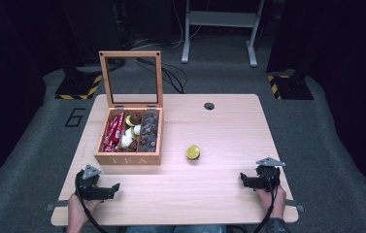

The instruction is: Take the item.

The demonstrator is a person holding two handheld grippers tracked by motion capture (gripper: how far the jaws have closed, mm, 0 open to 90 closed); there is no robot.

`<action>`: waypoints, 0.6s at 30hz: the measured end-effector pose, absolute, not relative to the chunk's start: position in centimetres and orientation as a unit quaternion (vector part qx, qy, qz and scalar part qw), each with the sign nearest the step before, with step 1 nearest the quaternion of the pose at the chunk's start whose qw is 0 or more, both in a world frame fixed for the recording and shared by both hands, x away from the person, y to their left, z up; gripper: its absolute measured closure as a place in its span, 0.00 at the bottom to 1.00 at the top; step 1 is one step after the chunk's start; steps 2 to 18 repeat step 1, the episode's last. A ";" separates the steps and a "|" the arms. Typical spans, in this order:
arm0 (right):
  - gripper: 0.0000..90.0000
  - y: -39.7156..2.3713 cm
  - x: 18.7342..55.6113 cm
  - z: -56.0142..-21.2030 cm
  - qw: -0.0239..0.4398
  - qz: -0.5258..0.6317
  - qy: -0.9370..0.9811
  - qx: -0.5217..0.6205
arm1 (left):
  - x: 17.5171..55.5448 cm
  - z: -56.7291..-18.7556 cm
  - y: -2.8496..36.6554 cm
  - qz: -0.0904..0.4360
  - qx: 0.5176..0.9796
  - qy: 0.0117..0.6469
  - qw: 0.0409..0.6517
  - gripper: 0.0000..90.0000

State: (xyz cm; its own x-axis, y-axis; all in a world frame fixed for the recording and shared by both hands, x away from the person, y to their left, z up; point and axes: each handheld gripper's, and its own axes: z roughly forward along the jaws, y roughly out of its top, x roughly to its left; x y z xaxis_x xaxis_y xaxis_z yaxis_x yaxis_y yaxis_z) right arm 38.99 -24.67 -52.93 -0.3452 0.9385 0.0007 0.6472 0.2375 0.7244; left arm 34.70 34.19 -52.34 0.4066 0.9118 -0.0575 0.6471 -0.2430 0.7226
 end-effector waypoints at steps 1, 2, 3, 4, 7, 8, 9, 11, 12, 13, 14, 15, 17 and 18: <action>0.04 -24.7 39.0 -52.9 0.225 0.323 0.754 0.526 | 34.7 -52.4 34.3 0.190 0.766 0.509 0.343 0.00; 0.04 -24.7 39.0 -52.9 0.225 0.323 0.754 0.526 | 34.7 -52.4 34.3 0.190 0.766 0.509 0.343 0.00; 0.04 -24.7 39.0 -52.9 0.225 0.323 0.754 0.526 | 34.7 -52.4 34.3 0.190 0.766 0.509 0.343 0.00; 0.04 -24.7 39.0 -52.9 0.225 0.323 0.754 0.526 | 34.7 -52.4 34.3 0.190 0.766 0.509 0.343 0.00; 0.04 -24.7 39.0 -52.9 0.225 0.323 0.754 0.526 | 34.7 -52.4 34.3 0.190 0.766 0.509 0.343 0.00; 0.04 -24.7 39.0 -52.9 0.225 0.323 0.754 0.526 | 34.7 -52.4 34.3 0.190 0.766 0.509 0.343 0.00; 0.04 -24.7 39.0 -52.9 0.225 0.323 0.754 0.526 | 34.7 -52.4 34.3 0.190 0.766 0.509 0.343 0.00; 0.04 -24.7 39.0 -52.9 0.225 0.323 0.754 0.526 | 34.7 -52.4 34.3 0.190 0.766 0.509 0.343 0.00; 0.04 -24.7 39.0 -52.9 0.225 0.323 0.754 0.526 | 34.7 -52.4 34.3 0.190 0.766 0.509 0.343 0.00; 0.04 -24.7 39.0 -52.9 0.225 0.323 0.754 0.526 | 34.7 -52.4 34.3 0.190 0.766 0.509 0.343 0.00; 0.04 -24.7 39.0 -52.9 0.225 0.323 0.754 0.526 | 34.7 -52.4 34.3 0.190 0.766 0.509 0.343 0.00; 0.04 -24.7 39.0 -52.9 0.225 0.323 0.754 0.526 | 34.7 -52.4 34.3 0.190 0.766 0.509 0.343 0.00; 0.04 -24.7 39.0 -52.9 0.225 0.323 0.754 0.526 | 34.7 -52.4 34.3 0.190 0.766 0.509 0.343 0.00; 0.04 -24.7 39.0 -52.9 0.225 0.323 0.754 0.526 | 34.7 -52.4 34.3 0.190 0.766 0.509 0.343 0.00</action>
